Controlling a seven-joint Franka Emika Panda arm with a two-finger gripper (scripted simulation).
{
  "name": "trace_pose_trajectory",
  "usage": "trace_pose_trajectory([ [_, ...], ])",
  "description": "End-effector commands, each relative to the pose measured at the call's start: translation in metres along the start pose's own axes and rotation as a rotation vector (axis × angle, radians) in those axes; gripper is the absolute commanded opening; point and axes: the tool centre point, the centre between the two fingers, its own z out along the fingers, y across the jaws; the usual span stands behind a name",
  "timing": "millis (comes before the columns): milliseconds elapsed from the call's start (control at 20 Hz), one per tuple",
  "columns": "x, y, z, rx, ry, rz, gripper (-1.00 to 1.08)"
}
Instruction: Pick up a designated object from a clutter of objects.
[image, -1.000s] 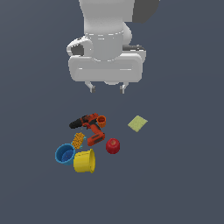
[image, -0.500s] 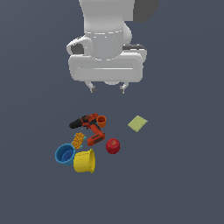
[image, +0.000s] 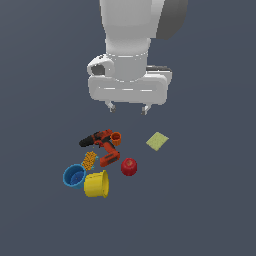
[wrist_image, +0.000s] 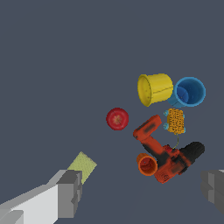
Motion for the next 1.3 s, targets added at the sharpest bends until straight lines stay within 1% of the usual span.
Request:
trace_pose_trajectory([
  [0,-0.002,-0.007,0.013,-0.003,-0.004,0.026,1.00],
  [300,-0.011,-0.027,0.053,-0.014,-0.016,0.111,1.00],
  [600,-0.025,-0.050,0.097,-0.025,-0.029,0.205,1.00],
  [900,-0.045,-0.072,0.139,-0.035,-0.040,0.296,1.00],
  [1250,-0.074,-0.096,0.185,-0.045,-0.053,0.401,1.00],
])
